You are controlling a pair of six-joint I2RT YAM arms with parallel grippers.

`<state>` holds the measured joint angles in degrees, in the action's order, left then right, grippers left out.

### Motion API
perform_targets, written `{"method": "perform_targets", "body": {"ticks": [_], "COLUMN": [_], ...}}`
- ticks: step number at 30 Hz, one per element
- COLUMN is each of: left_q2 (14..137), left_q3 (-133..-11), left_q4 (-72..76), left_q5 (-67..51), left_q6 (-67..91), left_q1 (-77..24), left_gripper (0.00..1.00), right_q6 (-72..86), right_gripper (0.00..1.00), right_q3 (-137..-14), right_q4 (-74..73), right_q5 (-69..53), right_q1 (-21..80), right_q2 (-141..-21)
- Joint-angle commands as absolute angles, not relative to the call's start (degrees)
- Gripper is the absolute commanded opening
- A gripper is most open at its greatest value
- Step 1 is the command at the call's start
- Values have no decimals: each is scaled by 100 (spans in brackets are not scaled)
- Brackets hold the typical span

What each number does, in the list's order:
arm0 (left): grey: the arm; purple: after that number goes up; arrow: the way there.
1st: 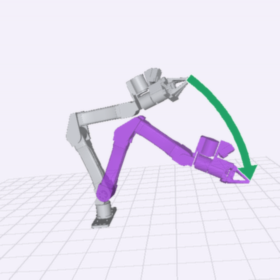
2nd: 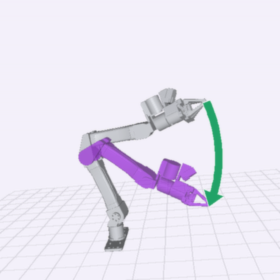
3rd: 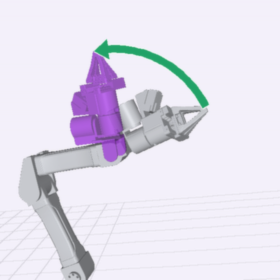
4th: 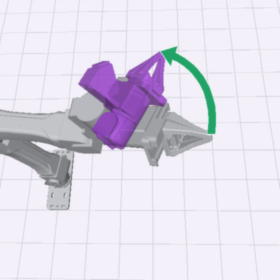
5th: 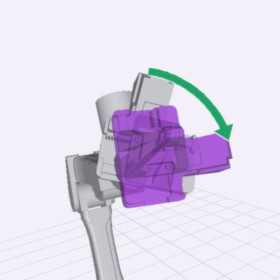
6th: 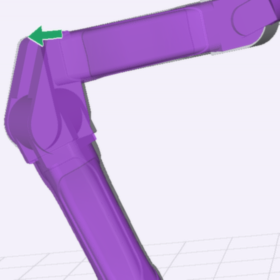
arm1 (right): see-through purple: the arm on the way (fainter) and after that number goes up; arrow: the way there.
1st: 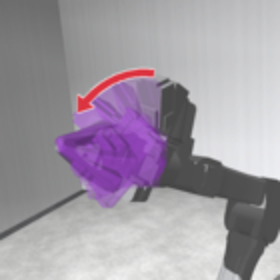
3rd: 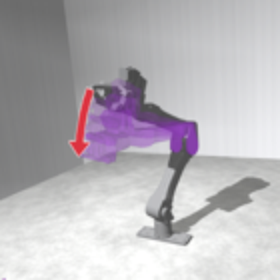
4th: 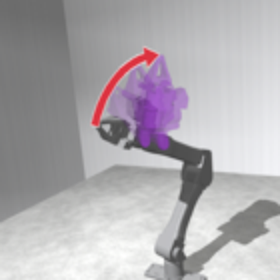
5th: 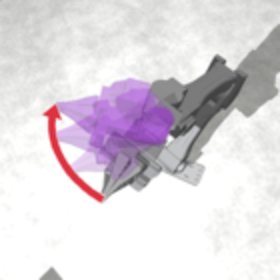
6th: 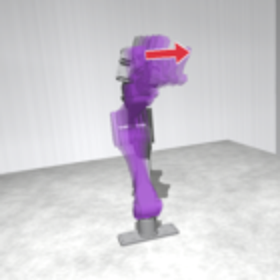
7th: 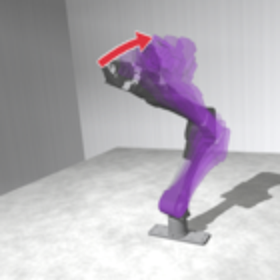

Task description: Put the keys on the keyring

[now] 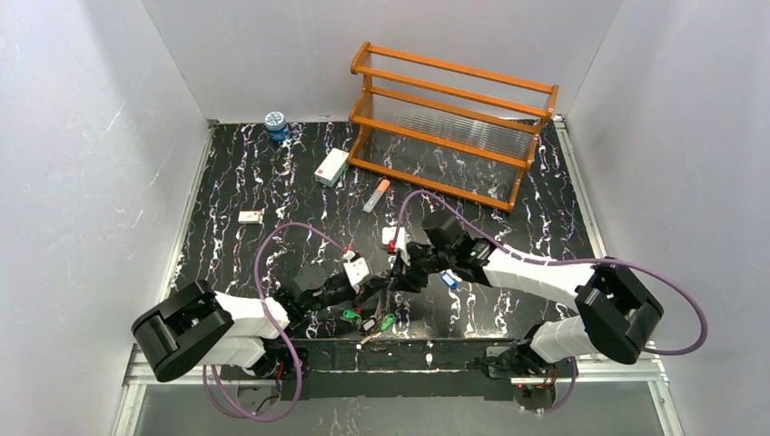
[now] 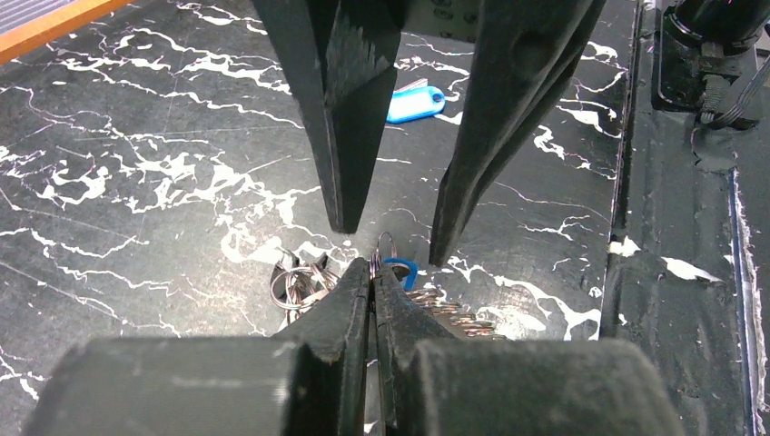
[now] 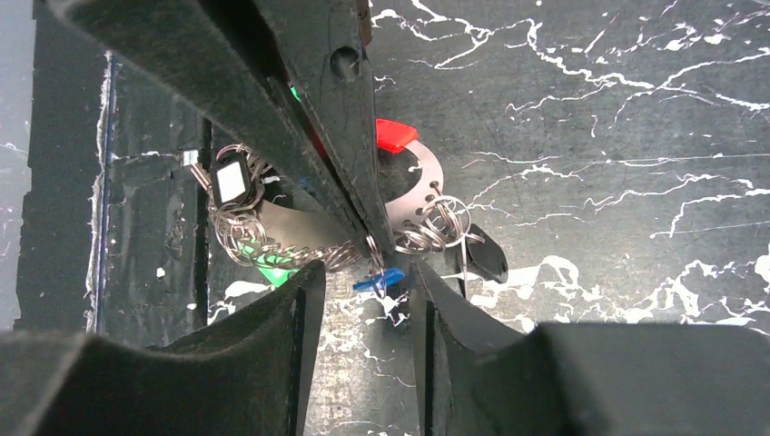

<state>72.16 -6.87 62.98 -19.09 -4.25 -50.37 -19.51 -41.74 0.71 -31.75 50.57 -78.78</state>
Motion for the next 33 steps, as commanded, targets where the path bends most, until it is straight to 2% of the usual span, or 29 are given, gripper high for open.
{"method": "perform_targets", "body": {"ticks": [1,8,19,25,27,30,33], "left_q2": [6967,6579,6239,6317,6337,6330,6304], "left_q3": [-500,-221,-13,-12,-15,-9,-15], "left_q4": [6642,7178,7752,7852,7874,7890,7894], "left_q5": [-1784,-1745,-2080,-2145,-2143,-2134,-2095], "left_q6": [-358,-307,-221,-205,-215,-208,-210], "left_q1": [-5048,-5053,-5046,-5050,-5045,-5046,-5046], "left_gripper": [0,0,0,0,0,0,0], "right_q6": [-1618,-1134,-566,-396,-408,-492,-573], "right_gripper": [51,54,45,34,28,12,8], "right_q3": [-3821,-3001,-2702,-2868,-2883,-2904,-2894], "right_q4": [1028,2578,3824,4034,4034,3892,3740], "right_q5": [-3575,-4515,-5293,-5485,-5462,-5354,-5308], "right_q1": [4882,4507,4296,4291,4292,4290,4294], "right_q2": [-7456,-6857,-7058,-7418,-7495,-7545,-7550]}}
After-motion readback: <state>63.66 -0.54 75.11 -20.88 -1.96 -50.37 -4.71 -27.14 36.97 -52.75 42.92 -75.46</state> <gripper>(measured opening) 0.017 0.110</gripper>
